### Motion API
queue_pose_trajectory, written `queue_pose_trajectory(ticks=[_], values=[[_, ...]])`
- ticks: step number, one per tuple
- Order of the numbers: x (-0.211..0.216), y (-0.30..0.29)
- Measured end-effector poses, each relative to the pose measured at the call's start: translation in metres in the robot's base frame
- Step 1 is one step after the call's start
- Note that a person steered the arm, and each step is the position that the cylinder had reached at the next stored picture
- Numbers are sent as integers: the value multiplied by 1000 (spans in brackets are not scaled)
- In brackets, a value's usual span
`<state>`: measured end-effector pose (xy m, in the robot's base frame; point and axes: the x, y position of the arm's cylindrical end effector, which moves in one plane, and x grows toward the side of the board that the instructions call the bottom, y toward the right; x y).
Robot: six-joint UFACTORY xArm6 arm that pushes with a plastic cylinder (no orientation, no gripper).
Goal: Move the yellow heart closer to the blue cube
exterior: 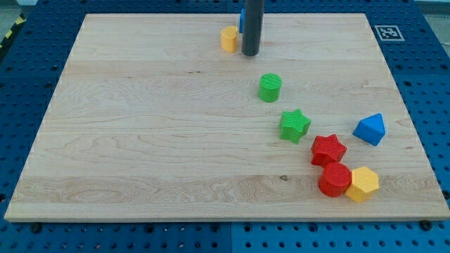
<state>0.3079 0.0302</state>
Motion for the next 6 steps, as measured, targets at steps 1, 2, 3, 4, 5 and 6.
queue_pose_trajectory(ticks=[1, 2, 3, 4, 5, 6], values=[[0, -41], [0, -48], [-2, -38], [-13, -30], [-29, -30], [-43, -30]])
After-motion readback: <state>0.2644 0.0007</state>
